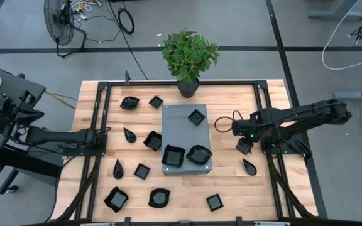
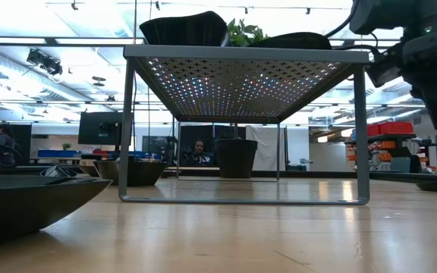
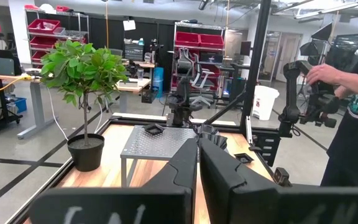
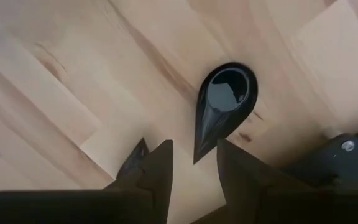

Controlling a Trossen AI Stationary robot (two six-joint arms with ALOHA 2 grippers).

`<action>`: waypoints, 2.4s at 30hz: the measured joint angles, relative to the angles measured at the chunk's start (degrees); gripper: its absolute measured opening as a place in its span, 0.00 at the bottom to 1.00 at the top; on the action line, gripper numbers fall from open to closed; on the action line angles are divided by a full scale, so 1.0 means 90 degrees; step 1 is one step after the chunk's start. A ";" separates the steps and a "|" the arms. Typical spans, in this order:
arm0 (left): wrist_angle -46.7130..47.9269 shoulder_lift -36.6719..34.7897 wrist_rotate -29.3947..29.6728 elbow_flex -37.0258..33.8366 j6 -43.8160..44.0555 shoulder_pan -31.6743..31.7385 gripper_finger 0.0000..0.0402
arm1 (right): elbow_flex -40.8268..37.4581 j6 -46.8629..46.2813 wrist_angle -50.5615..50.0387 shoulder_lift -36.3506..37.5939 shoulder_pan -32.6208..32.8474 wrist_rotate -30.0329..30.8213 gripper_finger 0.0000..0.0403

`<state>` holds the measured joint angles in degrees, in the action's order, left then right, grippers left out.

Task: Pick & Place Mini shaped plates
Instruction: Put the black bowl on the shelf

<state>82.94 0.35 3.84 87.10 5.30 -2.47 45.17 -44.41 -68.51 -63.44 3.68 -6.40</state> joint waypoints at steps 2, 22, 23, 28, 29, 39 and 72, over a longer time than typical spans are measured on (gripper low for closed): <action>0.0000 0.0002 0.0000 -0.0001 0.0001 0.0000 0.06 | 0.0000 -0.0040 0.0001 -0.0134 0.0139 -0.0001 0.32; 0.0001 0.0001 0.0000 -0.0001 0.0000 0.0000 0.06 | 0.0005 -0.0291 0.0053 -0.1518 0.1103 0.0946 0.32; -0.0001 0.0002 0.0000 0.0001 0.0002 0.0001 0.06 | 0.0005 -0.0308 0.0083 -0.1536 0.1132 0.0991 0.32; -0.0001 0.0000 0.0000 -0.0001 0.0002 0.0000 0.06 | 0.0005 -0.0305 0.0247 -0.1560 0.1274 0.1004 0.32; -0.0001 0.0001 0.0000 -0.0001 -0.0001 0.0000 0.06 | 0.0005 -0.0305 0.0293 -0.1559 0.1304 0.1003 0.32; -0.0001 0.0001 0.0000 0.0001 0.0000 0.0001 0.06 | -0.0271 -0.0351 0.0667 -0.1559 0.1392 0.0967 0.32; -0.0001 0.0001 0.0000 0.0001 0.0002 0.0000 0.06 | -0.0697 -0.4044 0.0842 -0.0519 0.1362 0.0259 0.32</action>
<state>82.94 0.35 3.84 87.11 5.32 -2.47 38.89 -80.80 -60.93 -68.11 15.95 -4.07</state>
